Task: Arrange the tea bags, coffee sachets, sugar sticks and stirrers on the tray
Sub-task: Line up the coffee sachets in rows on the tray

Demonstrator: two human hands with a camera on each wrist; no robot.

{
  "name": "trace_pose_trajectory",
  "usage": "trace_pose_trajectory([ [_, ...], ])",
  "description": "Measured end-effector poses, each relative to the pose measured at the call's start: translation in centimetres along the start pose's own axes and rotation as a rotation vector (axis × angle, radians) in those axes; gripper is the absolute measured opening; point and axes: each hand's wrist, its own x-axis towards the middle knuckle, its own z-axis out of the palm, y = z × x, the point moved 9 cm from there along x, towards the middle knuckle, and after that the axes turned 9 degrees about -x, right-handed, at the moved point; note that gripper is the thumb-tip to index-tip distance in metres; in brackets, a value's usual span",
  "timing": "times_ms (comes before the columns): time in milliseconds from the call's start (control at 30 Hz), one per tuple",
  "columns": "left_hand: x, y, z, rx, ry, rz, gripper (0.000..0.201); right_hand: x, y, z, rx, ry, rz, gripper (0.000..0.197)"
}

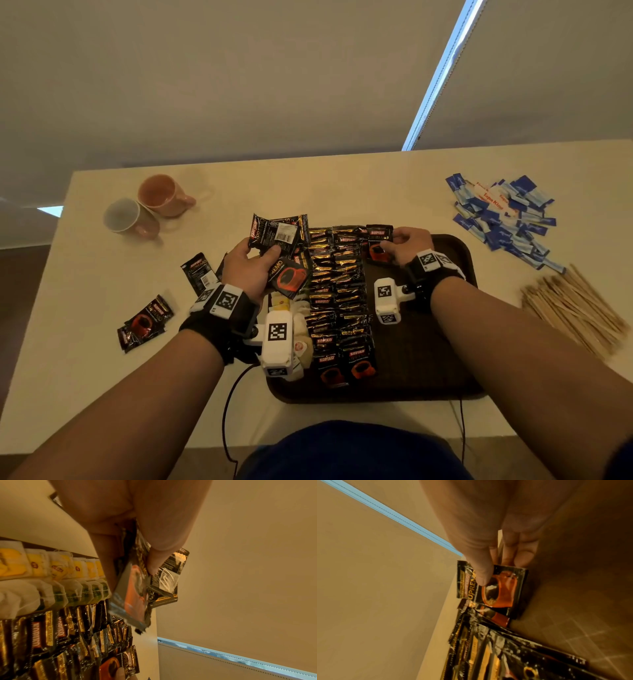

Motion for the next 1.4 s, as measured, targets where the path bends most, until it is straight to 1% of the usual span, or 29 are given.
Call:
trace_pose_trajectory([
  [100,0.3,-0.1,0.0,0.002,0.01,-0.003,0.016,0.6,0.3,0.8,-0.048,-0.009,0.003,0.024],
  [267,0.7,-0.2,-0.1,0.009,0.023,-0.026,0.016,1.0,-0.1,0.6,-0.149,0.062,-0.017,0.037],
  [333,0.8,-0.3,-0.1,0.02,0.021,-0.026,0.016,0.8,-0.5,0.5,-0.197,0.077,-0.049,0.04],
  [433,0.8,-0.3,0.1,0.015,0.018,-0.033,0.016,0.7,-1.1,0.5,-0.25,0.073,-0.1,0.043],
  [533,0.7,-0.4,0.1,0.017,0.018,-0.034,0.016,0.6,-1.4,0.5,-0.258,0.054,-0.12,0.045],
  [633,0.8,-0.4,-0.2,0.035,0.028,-0.033,0.015,0.4,-1.9,0.2,-0.271,0.061,-0.143,0.043],
  [800,0.5,-0.4,-0.3,0.041,0.027,-0.024,0.015,0.0,-2.8,0.3,-0.275,0.063,-0.202,0.034],
  [933,0.3,-0.4,-0.2,0.011,0.026,-0.022,0.015,-0.3,-2.3,0.0,-0.252,0.079,-0.195,0.028],
  [1133,0.2,-0.5,-0.4,0.023,0.029,-0.012,0.014,-0.6,-1.4,-0.4,-0.255,0.085,-0.184,0.028],
  [1400,-0.2,-0.3,-0.4,0.007,0.032,-0.006,0.014,-1.2,-1.8,-0.3,-0.219,0.095,-0.204,0.031],
])
